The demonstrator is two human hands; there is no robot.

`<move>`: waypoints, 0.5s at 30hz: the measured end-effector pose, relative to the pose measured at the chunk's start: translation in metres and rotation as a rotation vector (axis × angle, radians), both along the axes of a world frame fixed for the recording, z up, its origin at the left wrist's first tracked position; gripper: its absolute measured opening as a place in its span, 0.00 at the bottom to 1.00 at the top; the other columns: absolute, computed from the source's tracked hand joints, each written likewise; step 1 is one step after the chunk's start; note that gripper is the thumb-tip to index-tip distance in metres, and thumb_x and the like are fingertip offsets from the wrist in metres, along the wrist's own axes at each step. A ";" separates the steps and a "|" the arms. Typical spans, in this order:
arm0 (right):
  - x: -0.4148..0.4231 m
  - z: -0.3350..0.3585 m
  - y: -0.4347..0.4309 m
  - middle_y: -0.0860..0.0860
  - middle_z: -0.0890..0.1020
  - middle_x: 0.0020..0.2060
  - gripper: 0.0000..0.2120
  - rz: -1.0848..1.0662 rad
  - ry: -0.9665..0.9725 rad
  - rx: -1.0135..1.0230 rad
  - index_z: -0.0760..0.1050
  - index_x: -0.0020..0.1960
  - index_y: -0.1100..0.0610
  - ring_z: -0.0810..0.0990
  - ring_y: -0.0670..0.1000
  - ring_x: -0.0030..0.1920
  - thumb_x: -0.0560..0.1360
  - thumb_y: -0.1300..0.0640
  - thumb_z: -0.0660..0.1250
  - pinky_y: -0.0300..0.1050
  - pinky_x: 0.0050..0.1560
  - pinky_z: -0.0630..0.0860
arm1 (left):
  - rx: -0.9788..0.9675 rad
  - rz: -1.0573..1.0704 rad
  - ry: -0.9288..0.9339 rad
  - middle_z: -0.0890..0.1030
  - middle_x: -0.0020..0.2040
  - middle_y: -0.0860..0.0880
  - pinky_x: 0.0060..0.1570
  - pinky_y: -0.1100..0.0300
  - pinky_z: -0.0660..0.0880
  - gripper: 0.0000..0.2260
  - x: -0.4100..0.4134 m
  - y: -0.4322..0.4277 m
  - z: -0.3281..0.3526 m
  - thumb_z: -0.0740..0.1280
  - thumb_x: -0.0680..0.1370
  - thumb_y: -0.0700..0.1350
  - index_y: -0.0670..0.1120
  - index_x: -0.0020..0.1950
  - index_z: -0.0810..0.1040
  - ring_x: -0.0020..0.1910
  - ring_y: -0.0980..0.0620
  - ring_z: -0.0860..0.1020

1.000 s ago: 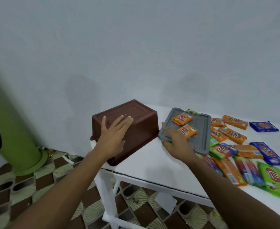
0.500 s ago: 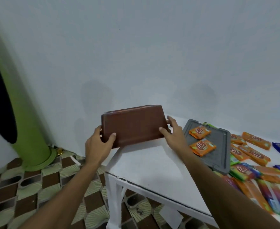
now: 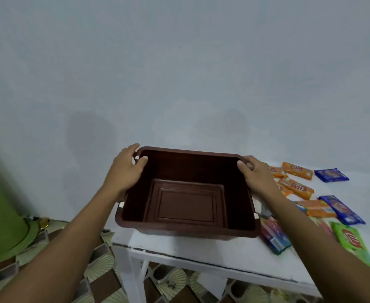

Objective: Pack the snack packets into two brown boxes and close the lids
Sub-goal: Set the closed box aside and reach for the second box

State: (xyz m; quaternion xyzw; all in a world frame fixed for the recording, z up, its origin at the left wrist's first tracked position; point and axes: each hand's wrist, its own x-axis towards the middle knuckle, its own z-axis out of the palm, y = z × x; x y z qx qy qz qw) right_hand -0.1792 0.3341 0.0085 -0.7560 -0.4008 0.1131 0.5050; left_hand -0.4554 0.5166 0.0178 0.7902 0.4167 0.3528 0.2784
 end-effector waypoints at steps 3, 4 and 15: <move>0.004 -0.016 -0.016 0.53 0.82 0.46 0.10 -0.008 0.089 -0.168 0.77 0.58 0.52 0.79 0.50 0.38 0.81 0.51 0.60 0.45 0.34 0.75 | -0.054 -0.020 0.181 0.75 0.66 0.43 0.60 0.55 0.66 0.21 0.012 -0.004 -0.007 0.64 0.80 0.51 0.44 0.71 0.71 0.65 0.44 0.72; 0.004 -0.023 -0.021 0.55 0.83 0.43 0.09 -0.029 0.098 -0.210 0.77 0.56 0.51 0.77 0.51 0.33 0.81 0.51 0.59 0.42 0.28 0.70 | -0.077 -0.039 0.217 0.76 0.65 0.43 0.59 0.56 0.67 0.20 0.017 -0.004 -0.012 0.64 0.80 0.51 0.44 0.69 0.73 0.63 0.44 0.74; 0.006 -0.042 -0.034 0.51 0.81 0.53 0.10 -0.077 0.243 -0.142 0.78 0.57 0.51 0.80 0.50 0.52 0.78 0.50 0.66 0.49 0.52 0.77 | 0.013 -0.146 0.420 0.71 0.67 0.45 0.63 0.50 0.70 0.26 0.029 0.005 -0.038 0.63 0.78 0.58 0.47 0.73 0.69 0.64 0.46 0.72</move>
